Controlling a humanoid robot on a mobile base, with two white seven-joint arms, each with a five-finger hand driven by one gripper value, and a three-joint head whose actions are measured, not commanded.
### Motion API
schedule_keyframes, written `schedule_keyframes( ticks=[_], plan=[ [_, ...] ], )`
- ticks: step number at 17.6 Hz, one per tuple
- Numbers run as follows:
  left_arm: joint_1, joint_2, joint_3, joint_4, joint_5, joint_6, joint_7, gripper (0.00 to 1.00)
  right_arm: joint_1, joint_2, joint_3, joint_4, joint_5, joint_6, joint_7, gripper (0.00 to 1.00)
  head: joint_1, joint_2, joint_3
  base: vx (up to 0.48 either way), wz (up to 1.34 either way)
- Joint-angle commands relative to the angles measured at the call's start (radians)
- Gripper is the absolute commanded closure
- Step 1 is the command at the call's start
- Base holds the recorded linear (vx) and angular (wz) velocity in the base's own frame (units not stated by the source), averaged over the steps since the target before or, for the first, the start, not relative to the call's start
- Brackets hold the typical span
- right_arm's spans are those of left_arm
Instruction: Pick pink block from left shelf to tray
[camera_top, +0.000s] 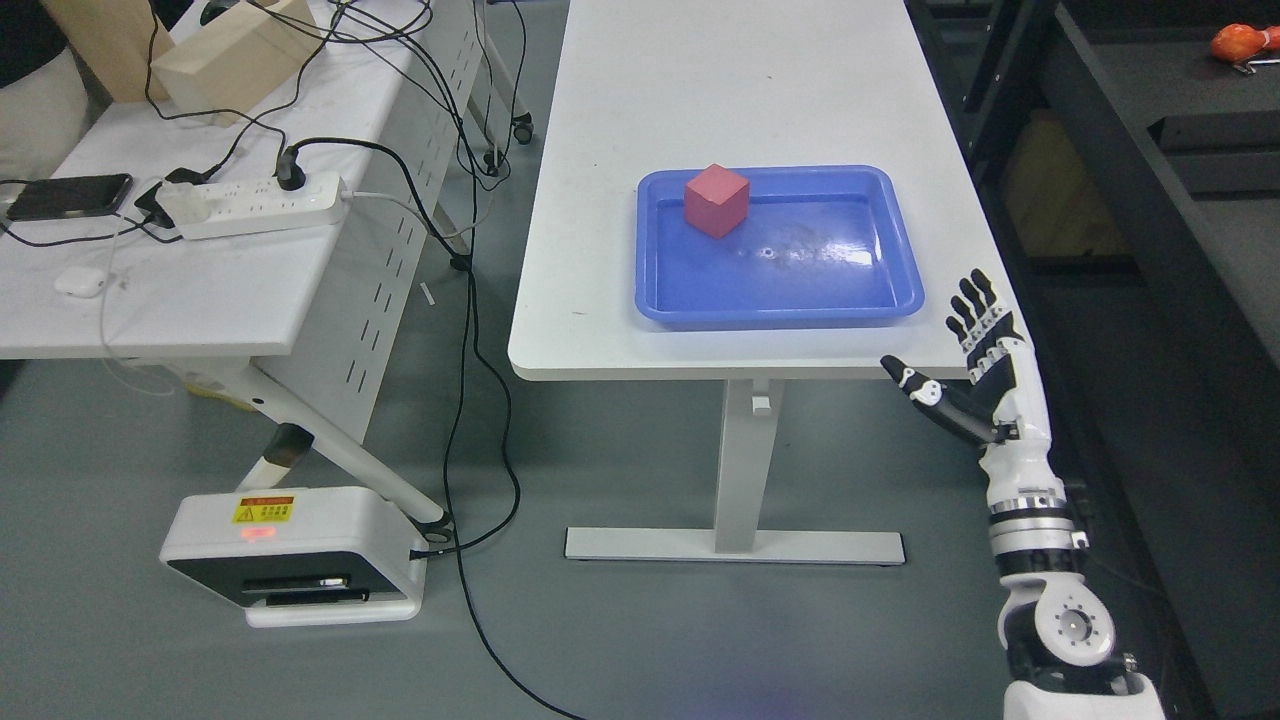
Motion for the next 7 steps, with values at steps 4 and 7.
schedule_keyframes(
  ticks=[4,7],
  plan=[
    [-0.031,0.017,0.000,-0.017,0.000,0.000,0.001,0.00,0.020,-0.018,0.054,0.024,0.029,0.065,0.051,0.00,0.0000,0.000,0.000,0.005,0.01],
    [-0.029,0.017,0.000,-0.017,0.000,0.000,0.001,0.00,0.020,-0.018,0.054,0.025,0.029,0.079,0.053,0.00,0.0000,0.000,0.000,0.000,0.00]
  ],
)
